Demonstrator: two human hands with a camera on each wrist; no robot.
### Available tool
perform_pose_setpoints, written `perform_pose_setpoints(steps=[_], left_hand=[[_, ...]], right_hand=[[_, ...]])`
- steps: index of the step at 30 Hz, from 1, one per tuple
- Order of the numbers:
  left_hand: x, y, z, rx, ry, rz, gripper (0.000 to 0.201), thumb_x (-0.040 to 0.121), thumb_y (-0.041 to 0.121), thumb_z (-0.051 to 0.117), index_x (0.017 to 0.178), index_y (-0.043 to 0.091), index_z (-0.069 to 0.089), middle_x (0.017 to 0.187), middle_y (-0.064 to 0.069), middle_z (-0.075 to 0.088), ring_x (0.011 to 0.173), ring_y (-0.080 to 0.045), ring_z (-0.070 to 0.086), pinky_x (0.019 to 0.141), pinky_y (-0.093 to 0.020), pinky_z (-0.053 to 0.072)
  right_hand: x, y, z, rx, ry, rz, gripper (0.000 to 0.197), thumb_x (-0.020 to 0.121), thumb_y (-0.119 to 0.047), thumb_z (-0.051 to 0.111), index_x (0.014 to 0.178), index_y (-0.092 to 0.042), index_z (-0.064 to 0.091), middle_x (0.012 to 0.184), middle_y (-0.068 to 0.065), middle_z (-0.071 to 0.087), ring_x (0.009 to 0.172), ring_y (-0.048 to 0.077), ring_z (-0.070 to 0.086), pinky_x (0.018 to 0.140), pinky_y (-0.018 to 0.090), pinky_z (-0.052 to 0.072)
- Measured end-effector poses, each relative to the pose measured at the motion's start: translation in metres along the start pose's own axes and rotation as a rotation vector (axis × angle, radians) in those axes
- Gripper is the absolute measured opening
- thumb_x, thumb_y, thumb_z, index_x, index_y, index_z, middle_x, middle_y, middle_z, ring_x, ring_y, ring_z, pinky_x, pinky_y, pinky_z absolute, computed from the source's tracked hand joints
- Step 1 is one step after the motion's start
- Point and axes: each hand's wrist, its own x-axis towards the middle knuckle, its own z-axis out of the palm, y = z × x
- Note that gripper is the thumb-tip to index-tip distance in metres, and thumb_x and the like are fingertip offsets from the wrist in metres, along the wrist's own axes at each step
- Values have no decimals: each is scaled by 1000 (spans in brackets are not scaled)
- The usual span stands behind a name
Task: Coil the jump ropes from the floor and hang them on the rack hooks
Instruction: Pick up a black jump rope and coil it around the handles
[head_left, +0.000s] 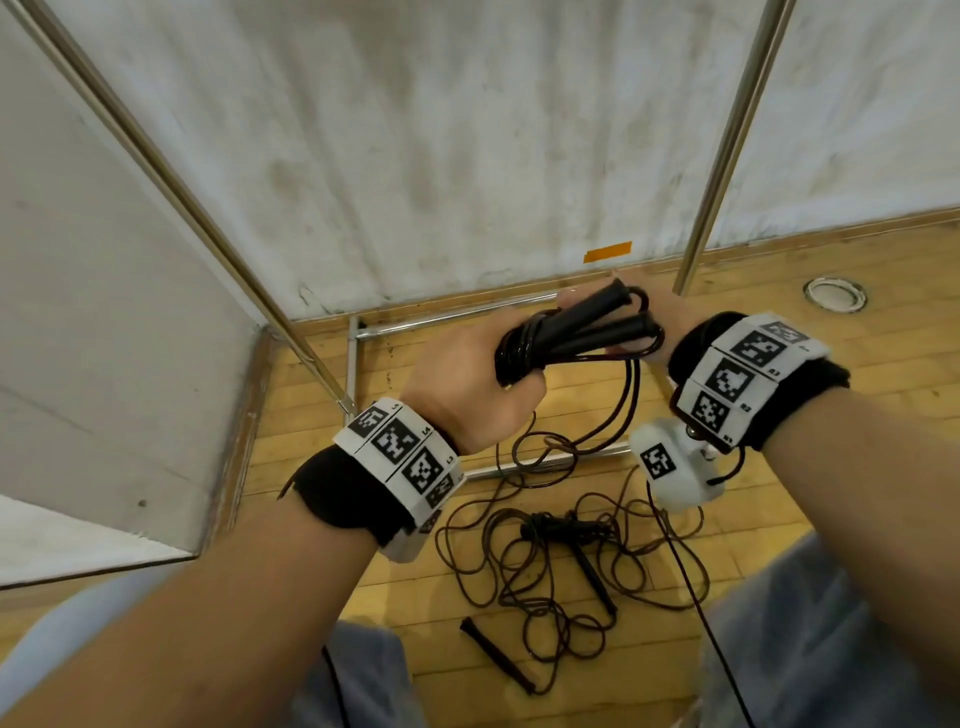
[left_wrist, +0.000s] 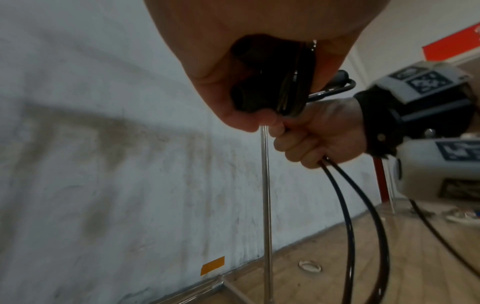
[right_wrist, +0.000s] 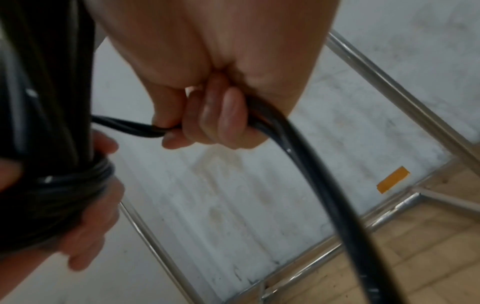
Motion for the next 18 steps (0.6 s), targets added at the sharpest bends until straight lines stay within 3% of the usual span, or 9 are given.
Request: perform_pose_setpoints(steps=[2, 4, 7, 12, 14, 15, 18], left_hand=[[1, 2, -2, -60, 56, -41, 14, 75, 37, 59, 86, 41, 52, 66, 15, 58, 68, 1, 57, 52, -10, 39], [4, 4, -3, -103, 111, -78, 15, 74, 39, 59, 80, 44, 46, 64, 16, 55, 73, 6, 55, 51, -9, 38], [7, 7, -3, -150, 147, -120, 17, 73, 42, 58, 87, 40, 50, 66, 13, 58, 73, 1, 56, 53, -15, 42], [10, 9, -3, -246, 186, -179, 22, 78, 35, 64, 93, 39, 47, 69, 11, 59, 69, 3, 57, 55, -9, 44], [14, 10, -5, -286, 183, -194, 28, 81, 31, 63, 101, 39, 45, 75, 9, 63, 67, -2, 61, 58, -17, 51], [16, 12, -5, -312, 177, -206, 31, 82, 28, 63, 105, 39, 44, 78, 8, 64, 68, -5, 62, 64, -26, 55], [22, 14, -10, -363, 161, -233, 31, 85, 21, 62, 109, 33, 46, 84, 6, 63, 75, -17, 64, 72, -41, 56]], right_hand=[[-2, 5, 9, -11, 70, 1, 25, 92, -5, 50, 71, -18, 55, 54, -6, 54, 49, 7, 49, 49, 21, 45], [0, 8, 18, 134, 81, 16, 34, 91, -11, 48, 59, -23, 50, 43, -12, 44, 44, 9, 36, 42, 20, 34], [3, 10, 29, 232, 58, -20, 34, 85, -28, 50, 52, -31, 60, 45, -12, 43, 45, 8, 33, 41, 18, 29], [1, 13, 37, 229, 89, -13, 44, 91, -32, 45, 51, -41, 60, 44, -12, 45, 40, 5, 34, 42, 23, 28], [-1, 10, 39, 186, 156, -42, 42, 94, -32, 43, 58, -48, 59, 47, -12, 45, 41, 4, 35, 43, 24, 30], [-3, 9, 41, 142, 192, -77, 41, 96, -31, 42, 63, -49, 59, 49, -12, 45, 43, 3, 36, 45, 24, 31], [-8, 2, 47, -26, 244, -182, 31, 98, -24, 41, 78, -41, 58, 59, -12, 47, 53, 4, 41, 54, 23, 33]])
